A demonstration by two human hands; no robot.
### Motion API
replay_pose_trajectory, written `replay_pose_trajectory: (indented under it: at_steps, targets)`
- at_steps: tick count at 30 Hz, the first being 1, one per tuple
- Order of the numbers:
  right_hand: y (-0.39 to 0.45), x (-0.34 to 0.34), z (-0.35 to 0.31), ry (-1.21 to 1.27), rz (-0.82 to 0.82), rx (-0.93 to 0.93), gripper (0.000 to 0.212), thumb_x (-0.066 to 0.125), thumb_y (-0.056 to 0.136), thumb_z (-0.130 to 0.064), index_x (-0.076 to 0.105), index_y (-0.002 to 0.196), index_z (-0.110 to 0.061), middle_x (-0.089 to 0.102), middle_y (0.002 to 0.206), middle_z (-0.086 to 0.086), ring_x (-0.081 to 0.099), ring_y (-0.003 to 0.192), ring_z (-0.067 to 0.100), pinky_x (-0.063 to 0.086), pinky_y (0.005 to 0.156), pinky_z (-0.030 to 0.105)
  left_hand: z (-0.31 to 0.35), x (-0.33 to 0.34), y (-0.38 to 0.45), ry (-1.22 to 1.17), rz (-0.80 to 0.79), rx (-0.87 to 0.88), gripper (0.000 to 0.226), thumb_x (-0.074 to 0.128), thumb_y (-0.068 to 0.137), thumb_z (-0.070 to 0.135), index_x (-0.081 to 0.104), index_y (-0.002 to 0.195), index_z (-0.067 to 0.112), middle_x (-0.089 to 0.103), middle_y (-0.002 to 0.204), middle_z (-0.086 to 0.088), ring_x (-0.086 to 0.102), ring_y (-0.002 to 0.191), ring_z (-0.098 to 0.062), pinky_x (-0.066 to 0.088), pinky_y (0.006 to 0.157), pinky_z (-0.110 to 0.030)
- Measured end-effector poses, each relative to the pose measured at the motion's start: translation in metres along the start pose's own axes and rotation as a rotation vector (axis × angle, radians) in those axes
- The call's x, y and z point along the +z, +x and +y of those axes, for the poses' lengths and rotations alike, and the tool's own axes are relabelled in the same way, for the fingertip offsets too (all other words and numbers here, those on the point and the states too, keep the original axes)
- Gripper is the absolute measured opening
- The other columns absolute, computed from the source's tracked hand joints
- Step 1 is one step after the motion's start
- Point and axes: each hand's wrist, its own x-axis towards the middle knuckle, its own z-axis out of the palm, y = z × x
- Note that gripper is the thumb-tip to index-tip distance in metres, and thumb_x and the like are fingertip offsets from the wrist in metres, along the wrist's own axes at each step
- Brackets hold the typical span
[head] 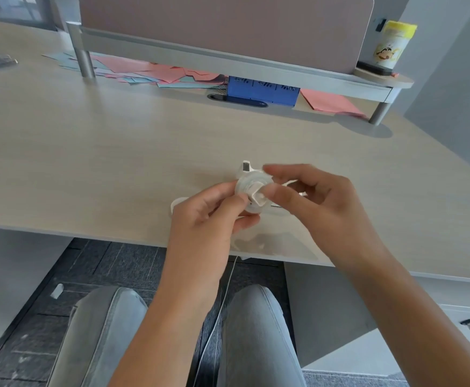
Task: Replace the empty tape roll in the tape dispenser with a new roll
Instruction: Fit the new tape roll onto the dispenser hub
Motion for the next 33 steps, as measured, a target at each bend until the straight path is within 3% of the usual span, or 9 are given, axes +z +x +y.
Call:
replay_pose_trajectory:
  at_steps: [4,7,10,14,25,28,30,33]
  targets:
    - [-0.006,0.002,0.005,0.189,-0.075,0.062,0.029,0.078,0.081,-0.030,0.082,0.103,-0.010,0.083,0.102,0.008,0.067,0.085,0.009,0.050,0.076,0.015,-0.002,-0.001,-0.003,0.011,-0.035,0.000,0.016,0.073,0.091,0.009,0.085,0.098,0.017,0.085,0.099,-0.008,0.080,0.088,-0.016,0.058,0.103,-0.055]
    - [-0.009,0.005,0.009,0.294,-0.053,0.054,0.027,0.077,0.082,-0.024,0.080,0.101,-0.006,0.082,0.094,0.002,0.070,0.081,0.004,0.052,0.075,0.013,-0.005,-0.001,-0.003,0.035,-0.031,0.023,0.015,0.083,0.081,0.016,0.085,0.096,0.018,0.085,0.096,-0.010,0.079,0.085,-0.016,0.058,0.102,-0.058]
    - [-0.014,0.007,0.012,0.382,-0.015,0.063,0.025,0.077,0.081,-0.020,0.079,0.100,-0.005,0.082,0.087,-0.004,0.071,0.077,0.001,0.053,0.075,0.013,-0.008,0.000,-0.003,0.058,-0.018,0.044,0.013,0.084,0.084,0.011,0.084,0.097,0.014,0.085,0.092,-0.011,0.078,0.079,-0.014,0.062,0.096,-0.051]
    - [-0.018,0.011,0.012,0.433,0.047,0.056,0.024,0.079,0.079,-0.021,0.081,0.099,-0.007,0.085,0.095,0.003,0.077,0.089,0.010,0.057,0.086,0.020,-0.009,0.002,-0.002,0.088,-0.009,0.070,0.013,0.082,0.085,0.010,0.084,0.096,0.015,0.085,0.086,-0.008,0.077,0.072,-0.012,0.065,0.086,-0.039]
    - [-0.024,0.012,0.012,0.445,0.117,0.044,0.022,0.080,0.078,-0.017,0.081,0.096,-0.005,0.085,0.092,0.006,0.078,0.087,0.013,0.058,0.083,0.019,-0.009,0.009,-0.005,0.100,0.017,0.056,0.011,0.084,0.083,0.013,0.086,0.094,0.015,0.084,0.079,-0.004,0.076,0.066,-0.011,0.065,0.087,-0.046]
    - [-0.023,0.010,0.013,0.439,0.099,0.030,0.021,0.079,0.080,-0.015,0.081,0.097,-0.004,0.085,0.093,0.006,0.078,0.087,0.013,0.058,0.082,0.020,-0.009,0.007,-0.005,0.078,-0.005,0.031,0.014,0.084,0.082,0.014,0.086,0.095,0.013,0.084,0.082,-0.007,0.077,0.071,-0.014,0.064,0.088,-0.044]
    - [-0.022,0.007,0.013,0.452,0.082,0.014,0.020,0.079,0.079,-0.016,0.081,0.097,-0.005,0.085,0.093,0.005,0.078,0.087,0.014,0.058,0.082,0.021,-0.008,0.005,-0.004,0.034,-0.038,0.002,0.016,0.082,0.082,0.013,0.085,0.097,0.009,0.085,0.088,-0.013,0.081,0.081,-0.025,0.064,0.088,-0.044]
    - [-0.022,0.005,0.013,0.482,0.048,0.010,0.023,0.082,0.078,-0.023,0.082,0.096,-0.010,0.084,0.097,0.010,0.078,0.092,0.022,0.059,0.088,0.030,-0.005,0.003,-0.003,-0.033,-0.088,-0.033,0.021,0.081,0.078,0.019,0.085,0.095,0.008,0.085,0.093,-0.015,0.082,0.092,-0.033,0.064,0.084,-0.040]
